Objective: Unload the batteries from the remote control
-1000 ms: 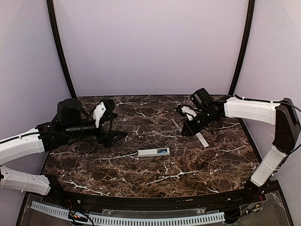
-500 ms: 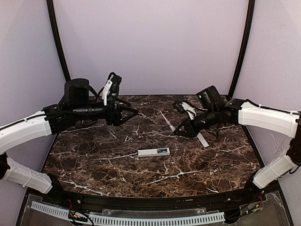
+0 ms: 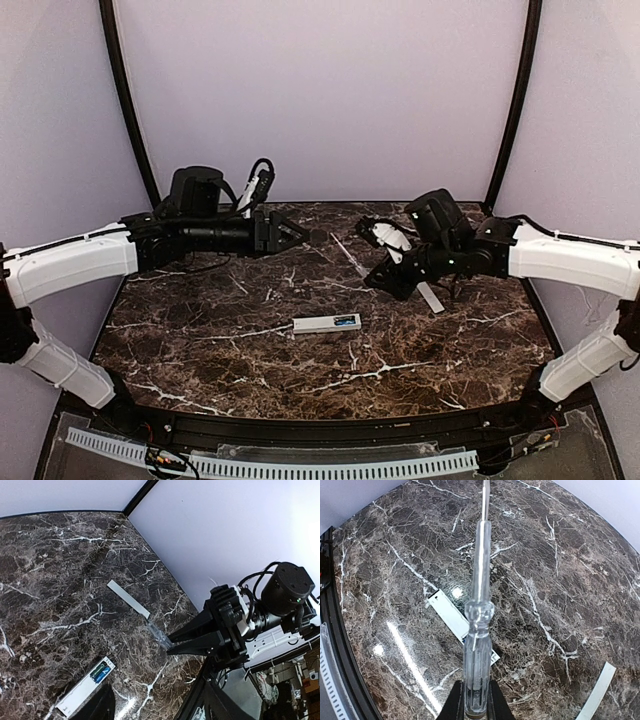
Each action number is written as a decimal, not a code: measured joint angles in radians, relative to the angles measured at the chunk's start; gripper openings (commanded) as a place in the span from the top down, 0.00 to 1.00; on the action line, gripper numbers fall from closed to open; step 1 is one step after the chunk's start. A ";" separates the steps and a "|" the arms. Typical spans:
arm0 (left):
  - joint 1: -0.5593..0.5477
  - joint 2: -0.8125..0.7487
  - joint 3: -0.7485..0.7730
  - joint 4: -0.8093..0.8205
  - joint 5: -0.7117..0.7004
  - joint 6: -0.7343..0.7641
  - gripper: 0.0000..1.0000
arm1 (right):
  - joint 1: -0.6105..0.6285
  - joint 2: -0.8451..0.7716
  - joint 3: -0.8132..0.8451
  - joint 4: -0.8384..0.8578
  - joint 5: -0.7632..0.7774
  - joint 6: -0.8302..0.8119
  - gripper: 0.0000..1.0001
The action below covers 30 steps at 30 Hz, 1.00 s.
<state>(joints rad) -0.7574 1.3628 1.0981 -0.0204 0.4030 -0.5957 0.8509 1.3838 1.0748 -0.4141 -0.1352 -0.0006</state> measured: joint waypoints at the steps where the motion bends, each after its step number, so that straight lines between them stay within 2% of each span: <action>1: 0.000 0.007 0.001 0.000 0.001 -0.017 0.42 | 0.010 0.000 0.000 0.000 0.014 -0.005 1.00; 15: 0.000 0.145 0.054 0.021 0.000 -0.178 0.48 | 0.105 0.021 0.014 0.000 0.148 -0.063 1.00; 21: 0.000 0.164 0.060 0.027 0.000 -0.217 0.56 | 0.132 0.055 0.046 -0.002 0.196 -0.082 1.00; 30: 0.000 0.201 0.060 0.034 -0.003 -0.257 0.76 | 0.166 0.099 0.079 -0.005 0.257 -0.108 1.00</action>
<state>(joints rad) -0.7578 1.5635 1.1576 0.0135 0.3996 -0.8528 1.0168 1.4830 1.1534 -0.4191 0.1219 -0.1081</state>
